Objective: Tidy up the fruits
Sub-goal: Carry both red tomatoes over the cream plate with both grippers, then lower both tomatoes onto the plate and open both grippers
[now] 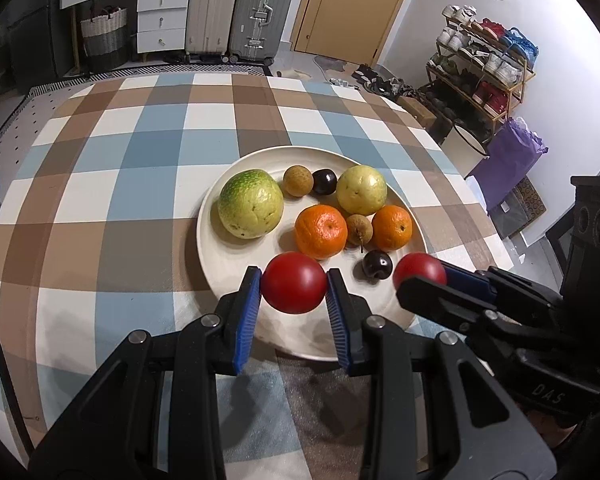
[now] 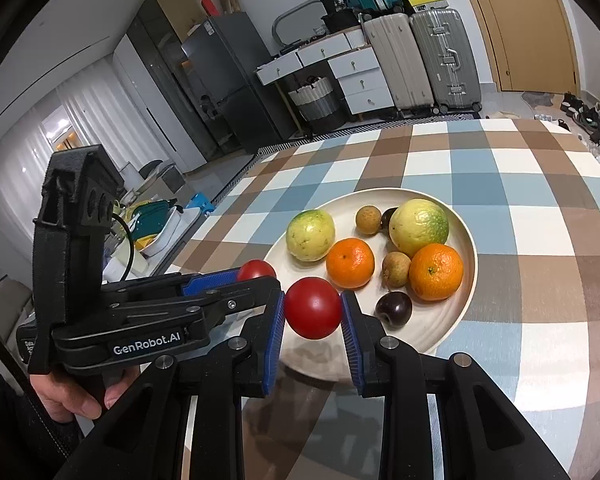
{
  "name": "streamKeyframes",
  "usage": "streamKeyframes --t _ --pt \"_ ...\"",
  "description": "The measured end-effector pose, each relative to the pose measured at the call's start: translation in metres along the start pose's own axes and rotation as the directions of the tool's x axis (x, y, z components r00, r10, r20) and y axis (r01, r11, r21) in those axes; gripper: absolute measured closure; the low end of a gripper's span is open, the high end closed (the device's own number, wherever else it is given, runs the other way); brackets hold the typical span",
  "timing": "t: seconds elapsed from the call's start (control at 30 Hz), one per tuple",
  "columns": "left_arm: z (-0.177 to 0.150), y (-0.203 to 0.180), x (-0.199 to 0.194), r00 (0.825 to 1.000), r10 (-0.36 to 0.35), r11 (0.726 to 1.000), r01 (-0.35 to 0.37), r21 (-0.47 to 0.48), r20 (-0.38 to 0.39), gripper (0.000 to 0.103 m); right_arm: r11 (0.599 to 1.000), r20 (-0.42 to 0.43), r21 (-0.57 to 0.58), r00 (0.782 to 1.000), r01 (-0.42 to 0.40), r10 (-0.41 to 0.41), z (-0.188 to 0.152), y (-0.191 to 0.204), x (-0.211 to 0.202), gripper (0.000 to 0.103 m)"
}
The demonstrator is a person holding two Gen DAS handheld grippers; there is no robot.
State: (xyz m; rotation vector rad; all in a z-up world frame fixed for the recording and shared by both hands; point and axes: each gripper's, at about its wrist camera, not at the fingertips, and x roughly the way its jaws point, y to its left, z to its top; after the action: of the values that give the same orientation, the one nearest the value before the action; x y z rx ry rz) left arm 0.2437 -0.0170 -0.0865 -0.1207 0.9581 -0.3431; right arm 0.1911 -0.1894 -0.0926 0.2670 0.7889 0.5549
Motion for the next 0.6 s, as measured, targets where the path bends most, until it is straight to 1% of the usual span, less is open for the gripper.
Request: streamKeyframes --t 0.43,0.53,0.57,0.6 --pt "0.013 0.002 0.025 0.999 -0.008 1.0 0.007 -0.015 -0.038 0.073 1.0 -0.04 0.008 0.999 0.018 -0.018 0.009 -0.015 0.023 0.075" --pt "0.017 0.002 0.026 0.999 -0.018 1.0 0.017 -0.023 -0.04 0.073 1.0 -0.04 0.004 0.999 0.027 -0.027 0.01 -0.016 0.025 0.073" --pt "0.018 0.002 0.026 0.999 -0.02 1.0 0.019 -0.022 -0.039 0.073 1.0 -0.035 0.005 0.999 0.026 -0.026 0.01 -0.016 0.025 0.072" --pt "0.018 0.002 0.026 0.999 -0.016 1.0 0.016 -0.02 -0.036 0.073 1.0 -0.029 0.006 0.999 0.025 -0.025 0.011 -0.017 0.025 0.068"
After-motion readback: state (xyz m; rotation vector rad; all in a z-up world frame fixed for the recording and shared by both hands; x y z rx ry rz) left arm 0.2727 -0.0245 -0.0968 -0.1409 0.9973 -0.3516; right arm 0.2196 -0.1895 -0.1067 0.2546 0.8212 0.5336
